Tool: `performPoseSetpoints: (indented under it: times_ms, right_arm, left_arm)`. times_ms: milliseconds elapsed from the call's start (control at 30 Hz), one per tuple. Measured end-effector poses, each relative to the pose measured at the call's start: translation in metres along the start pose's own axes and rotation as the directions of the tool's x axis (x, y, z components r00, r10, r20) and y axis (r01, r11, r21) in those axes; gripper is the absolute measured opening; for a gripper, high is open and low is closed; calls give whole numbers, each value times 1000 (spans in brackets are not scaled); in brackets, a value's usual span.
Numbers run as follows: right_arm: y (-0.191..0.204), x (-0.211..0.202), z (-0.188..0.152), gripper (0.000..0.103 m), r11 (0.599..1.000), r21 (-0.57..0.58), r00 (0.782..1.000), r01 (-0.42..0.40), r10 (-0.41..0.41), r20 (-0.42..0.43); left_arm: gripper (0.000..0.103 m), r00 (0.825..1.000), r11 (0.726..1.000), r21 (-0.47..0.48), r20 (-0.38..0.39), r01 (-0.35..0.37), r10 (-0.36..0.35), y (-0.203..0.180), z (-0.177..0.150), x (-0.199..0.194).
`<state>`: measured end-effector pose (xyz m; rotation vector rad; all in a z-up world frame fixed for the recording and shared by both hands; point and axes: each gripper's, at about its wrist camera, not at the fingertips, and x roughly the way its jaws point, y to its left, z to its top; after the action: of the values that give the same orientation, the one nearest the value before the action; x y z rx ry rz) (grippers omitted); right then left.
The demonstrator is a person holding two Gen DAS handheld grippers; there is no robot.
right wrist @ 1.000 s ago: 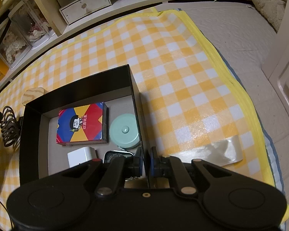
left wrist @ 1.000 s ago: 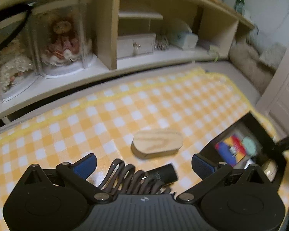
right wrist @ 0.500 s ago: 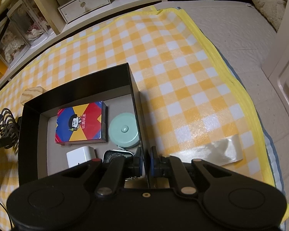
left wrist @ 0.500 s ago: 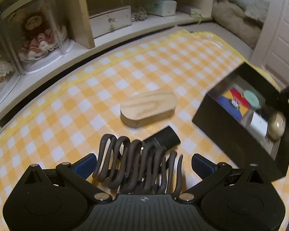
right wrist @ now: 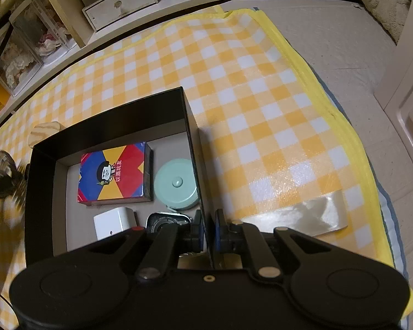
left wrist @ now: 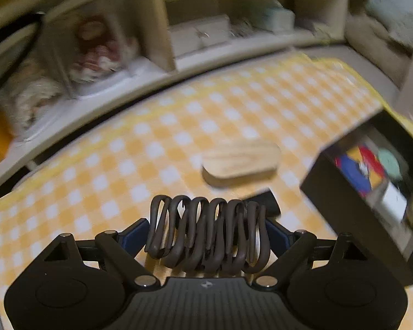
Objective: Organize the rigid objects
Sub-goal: 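Move the left tool to the coiled black cable and close on it, then carry the coiled cable into the black box and open the left tool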
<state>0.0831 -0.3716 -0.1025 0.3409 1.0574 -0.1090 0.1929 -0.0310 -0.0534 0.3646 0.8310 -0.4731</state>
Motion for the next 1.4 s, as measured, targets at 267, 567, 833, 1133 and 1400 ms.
performPoseSetpoints:
  times_ms: [267, 567, 833, 1133, 1400]
  right_arm:
    - [-1, 0, 1, 8, 1000, 3, 1000, -3, 3, -1]
    - [-1, 0, 1, 8, 1000, 0, 1000, -2, 2, -1]
    - [-1, -1, 0, 8, 1000, -5, 1000, -6, 6, 2]
    - [-1, -1, 1, 9, 1000, 0, 1000, -12, 12, 2]
    - [-2, 0, 2, 9, 1000, 3, 1000, -17, 17, 2]
  left_arm:
    - [88, 985, 996, -75, 167, 56, -43, -5, 15, -51]
    - [88, 964, 979, 82, 178, 185, -197, -66, 20, -81]
    - [88, 949, 903, 332, 62, 273, -310, -135, 17, -70]
    - [88, 934, 756, 555, -133, 347, -331, -180, 14, -41]
    - [88, 914, 714, 574, -191, 401, -359, -180, 17, -18]
